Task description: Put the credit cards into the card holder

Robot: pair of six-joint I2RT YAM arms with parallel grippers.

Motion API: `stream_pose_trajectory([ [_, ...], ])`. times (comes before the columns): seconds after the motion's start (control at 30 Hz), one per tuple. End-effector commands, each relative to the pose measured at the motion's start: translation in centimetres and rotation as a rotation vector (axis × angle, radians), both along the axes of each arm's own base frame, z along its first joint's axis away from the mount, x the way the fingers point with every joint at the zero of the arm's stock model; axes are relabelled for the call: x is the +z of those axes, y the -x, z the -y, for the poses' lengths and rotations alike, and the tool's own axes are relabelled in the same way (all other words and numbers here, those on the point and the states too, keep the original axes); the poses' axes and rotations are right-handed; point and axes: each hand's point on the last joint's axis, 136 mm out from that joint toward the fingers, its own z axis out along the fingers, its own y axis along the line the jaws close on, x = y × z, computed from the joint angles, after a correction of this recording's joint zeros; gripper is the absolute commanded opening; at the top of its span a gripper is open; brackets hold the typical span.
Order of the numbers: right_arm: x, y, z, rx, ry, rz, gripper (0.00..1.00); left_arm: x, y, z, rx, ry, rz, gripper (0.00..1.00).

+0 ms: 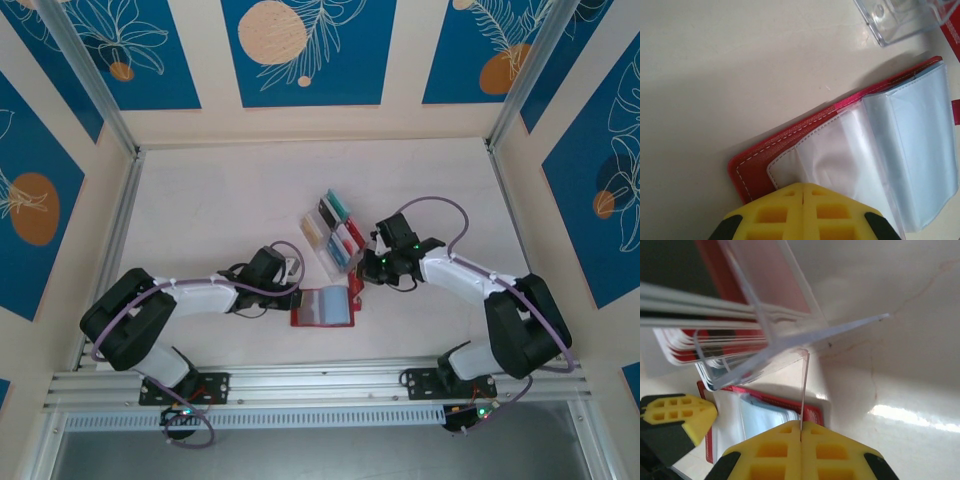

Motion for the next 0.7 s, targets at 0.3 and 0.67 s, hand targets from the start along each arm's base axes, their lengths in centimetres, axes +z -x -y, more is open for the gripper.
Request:
stream_pose_trajectory([
  [0.3, 2.1, -6.6, -2.4, -0.012, -0.097, 0.106, 0.0, -4.7, 3.7, -3.2, 0.004, -0.169, -0.141, 0.03],
  [0.67, 5.7, 1.4, -1.8, 0.08, -0.105, 0.125, 0.0, -4.2, 3.8, -3.6, -0.027, -0.181, -0.111, 0.03],
])
